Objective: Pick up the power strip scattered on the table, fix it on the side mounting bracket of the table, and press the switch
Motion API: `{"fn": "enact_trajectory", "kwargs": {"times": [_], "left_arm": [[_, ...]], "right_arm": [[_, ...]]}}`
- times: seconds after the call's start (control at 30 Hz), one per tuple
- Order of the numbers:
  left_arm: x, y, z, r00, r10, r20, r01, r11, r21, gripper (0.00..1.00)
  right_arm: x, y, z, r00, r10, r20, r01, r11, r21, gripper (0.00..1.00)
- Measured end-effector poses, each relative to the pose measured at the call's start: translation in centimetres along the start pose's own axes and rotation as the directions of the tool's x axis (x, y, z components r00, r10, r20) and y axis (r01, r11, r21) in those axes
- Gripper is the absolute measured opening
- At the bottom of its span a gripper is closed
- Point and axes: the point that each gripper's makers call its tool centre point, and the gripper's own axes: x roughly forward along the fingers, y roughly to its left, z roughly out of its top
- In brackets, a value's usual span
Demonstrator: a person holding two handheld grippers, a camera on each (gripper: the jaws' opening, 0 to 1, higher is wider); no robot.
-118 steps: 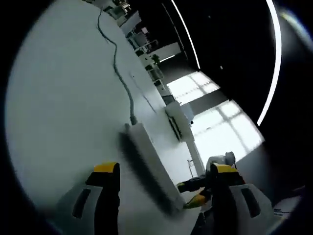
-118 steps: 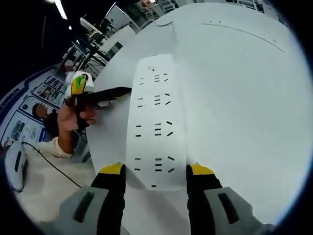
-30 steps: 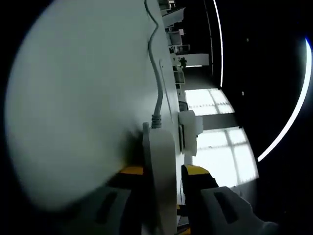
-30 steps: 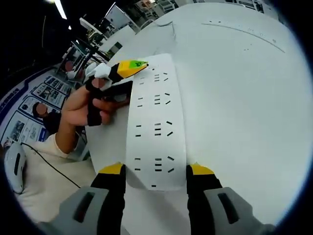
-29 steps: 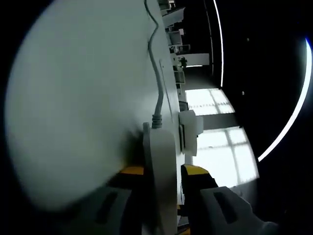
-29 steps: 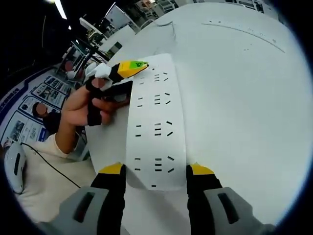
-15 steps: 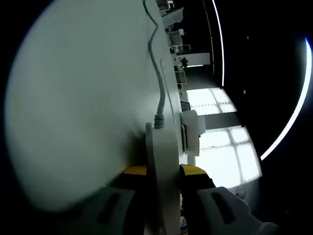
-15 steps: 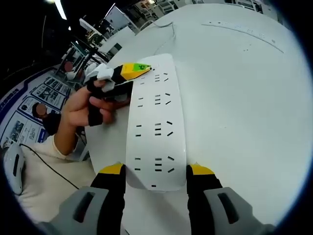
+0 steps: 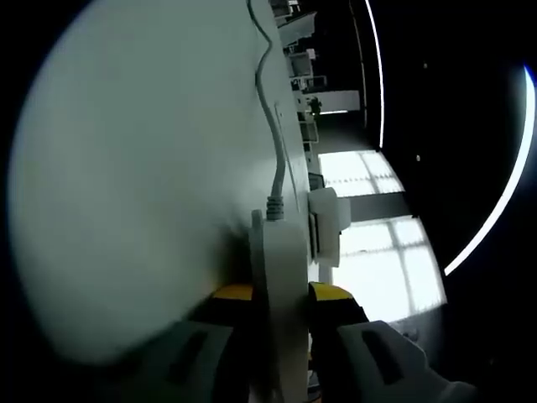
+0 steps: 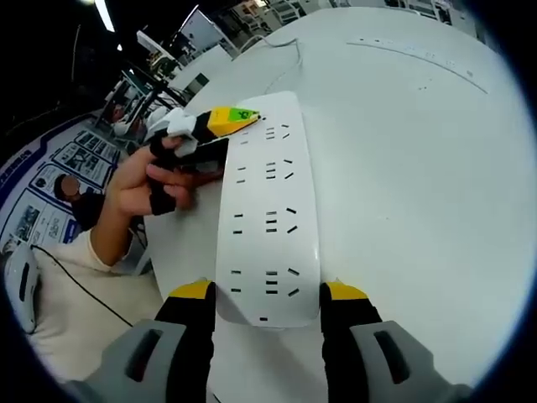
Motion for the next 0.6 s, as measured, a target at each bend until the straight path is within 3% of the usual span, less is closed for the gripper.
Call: {"fn": "enact_trajectory", "kwargs": {"times": [0.43, 0.6], "left_arm": [[-0.1, -0.2, 0.4, 1.000, -0.027, -0.005, 0.027, 0.999, -0.018, 0.25], [-0.2, -0.3, 0.7, 0.999, -0.048, 0.003, 0.048, 0.999, -0.013, 0.25]], "right_arm": [[-0.7, -0.2, -0.1, 0.997, 0.015, 0.078, -0.006, 0.994, -0.113, 0.52], [-1.6, 0.2, 0.7, 0.985, 0.026, 0.170, 0.003, 0.985, -0.171, 0.50]]}}
